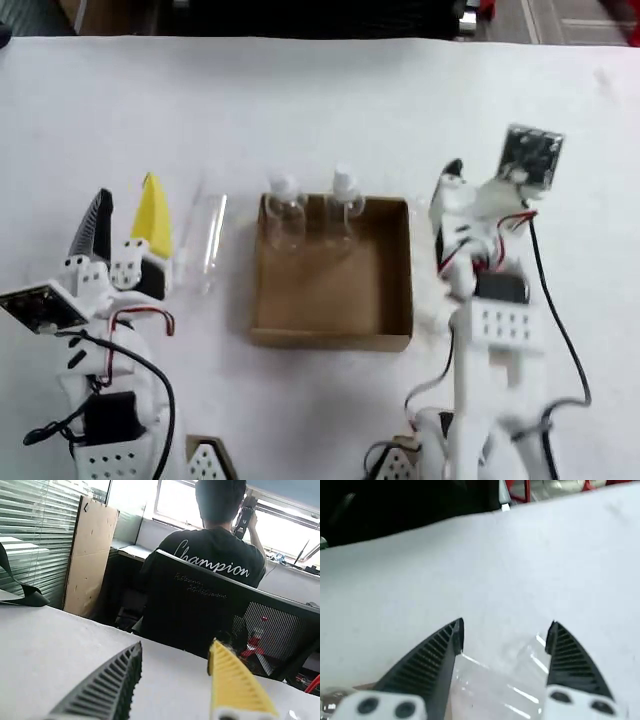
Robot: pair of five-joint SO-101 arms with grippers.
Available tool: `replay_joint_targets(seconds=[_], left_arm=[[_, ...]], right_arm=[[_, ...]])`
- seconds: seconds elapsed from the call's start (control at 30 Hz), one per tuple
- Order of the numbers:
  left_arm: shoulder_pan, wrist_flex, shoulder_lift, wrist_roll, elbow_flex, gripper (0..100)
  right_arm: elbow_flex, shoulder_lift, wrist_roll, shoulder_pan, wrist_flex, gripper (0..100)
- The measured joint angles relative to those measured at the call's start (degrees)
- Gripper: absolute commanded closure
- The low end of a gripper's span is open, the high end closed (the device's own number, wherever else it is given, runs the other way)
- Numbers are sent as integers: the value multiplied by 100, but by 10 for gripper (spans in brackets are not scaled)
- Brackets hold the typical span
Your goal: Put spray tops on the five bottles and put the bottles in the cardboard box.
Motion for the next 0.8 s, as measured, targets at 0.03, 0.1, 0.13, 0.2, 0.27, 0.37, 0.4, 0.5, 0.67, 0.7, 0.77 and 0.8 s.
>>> replay_joint_targets(seconds=[0.03,0.1,0.13,0.2,0.27,0.37,0.4,0.5,0.67,0.7,0.77,0.8], left_arm=[[26,18,0,0,0,902],[35,167,0,0,-9,924],[35,281,0,0,-18,918],[35,554,0,0,-132,906],[35,844,0,0,-273,905],[35,985,0,0,-334,902],[35,985,0,0,-334,902],[149,985,0,-167,-334,906],[826,985,0,-1143,-334,906],[923,985,0,-1231,-334,906],[1002,985,9,-1275,-334,906],[1011,985,9,-1275,-334,906]], right_arm=[[-35,193,-132,88,-88,761],[-62,475,-325,176,-264,761],[-62,580,-369,185,-334,761],[-62,730,-413,158,-457,761],[-62,870,-431,193,-580,761],[-62,1064,-431,220,-738,761],[-62,1125,-431,202,-791,761],[-62,1266,-431,193,-888,761],[-88,1327,-431,193,-1020,761],[-88,1327,-431,193,-1029,762],[-88,1327,-431,193,-1037,762],[-88,1327,-431,202,-1037,762]])
